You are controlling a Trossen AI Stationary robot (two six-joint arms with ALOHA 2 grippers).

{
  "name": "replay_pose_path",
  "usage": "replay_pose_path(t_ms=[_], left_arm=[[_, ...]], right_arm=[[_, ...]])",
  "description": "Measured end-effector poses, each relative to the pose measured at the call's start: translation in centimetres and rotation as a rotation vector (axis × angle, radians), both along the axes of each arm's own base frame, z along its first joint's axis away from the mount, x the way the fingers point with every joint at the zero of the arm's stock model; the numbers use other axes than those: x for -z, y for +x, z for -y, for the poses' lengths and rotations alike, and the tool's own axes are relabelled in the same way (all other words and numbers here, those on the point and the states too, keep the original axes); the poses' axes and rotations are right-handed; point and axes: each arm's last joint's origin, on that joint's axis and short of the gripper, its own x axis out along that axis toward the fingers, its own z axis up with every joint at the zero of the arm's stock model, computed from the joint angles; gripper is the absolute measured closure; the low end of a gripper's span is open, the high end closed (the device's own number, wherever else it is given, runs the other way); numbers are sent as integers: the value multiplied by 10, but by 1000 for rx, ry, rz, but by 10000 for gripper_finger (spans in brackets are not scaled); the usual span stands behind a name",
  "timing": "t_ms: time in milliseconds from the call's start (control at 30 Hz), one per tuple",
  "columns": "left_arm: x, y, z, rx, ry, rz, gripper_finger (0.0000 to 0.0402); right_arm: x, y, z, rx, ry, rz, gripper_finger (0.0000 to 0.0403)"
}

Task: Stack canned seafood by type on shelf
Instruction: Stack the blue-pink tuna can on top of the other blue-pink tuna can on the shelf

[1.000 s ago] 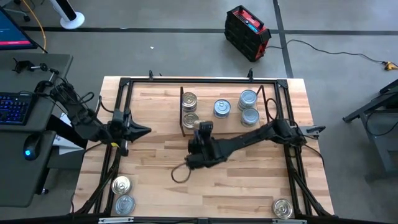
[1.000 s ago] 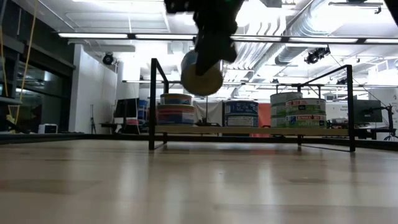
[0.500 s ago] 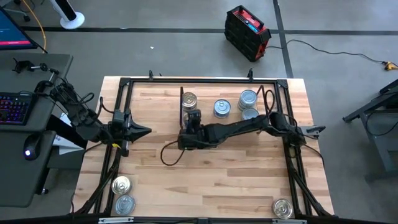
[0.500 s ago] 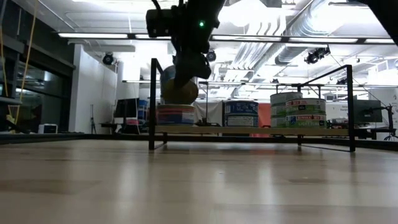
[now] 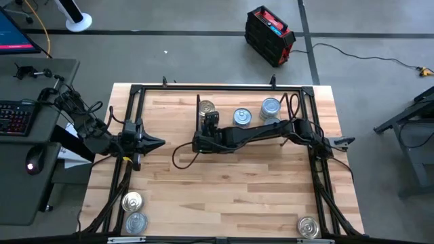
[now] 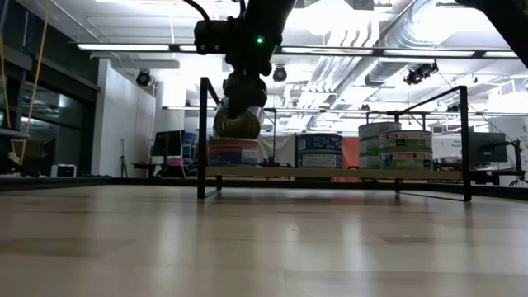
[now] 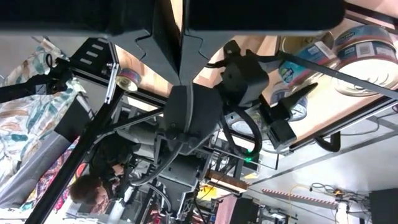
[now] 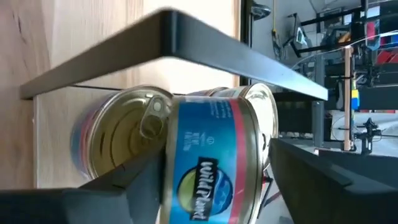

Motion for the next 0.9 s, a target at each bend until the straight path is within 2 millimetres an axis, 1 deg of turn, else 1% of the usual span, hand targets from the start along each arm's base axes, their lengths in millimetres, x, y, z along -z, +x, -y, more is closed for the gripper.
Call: replay_pose_path(t_ms=[67,200,433,500,700,800,900], left_arm=[[0,0,0,0,1,-1,401],[0,0,0,0,1,-1,401],[0,0,0,0,1,-1,401],[0,0,0,0,1,-1,401],[0,0,0,0,1,-1,401],[0,0,0,0,1,-1,401],[0,0,0,0,1,-1,401]], right_arm=[[0,0,1,2,0,-6,131],[1,0,0,-11,22,-7,127],[3,1,-8,-77,160,-6,125],[4,1,-7,-74,209,6,125],[4,0,2,-48,205,-1,124],[3,-2,2,-46,204,-19,124],[-2,-12,-4,-52,200,-88,124]])
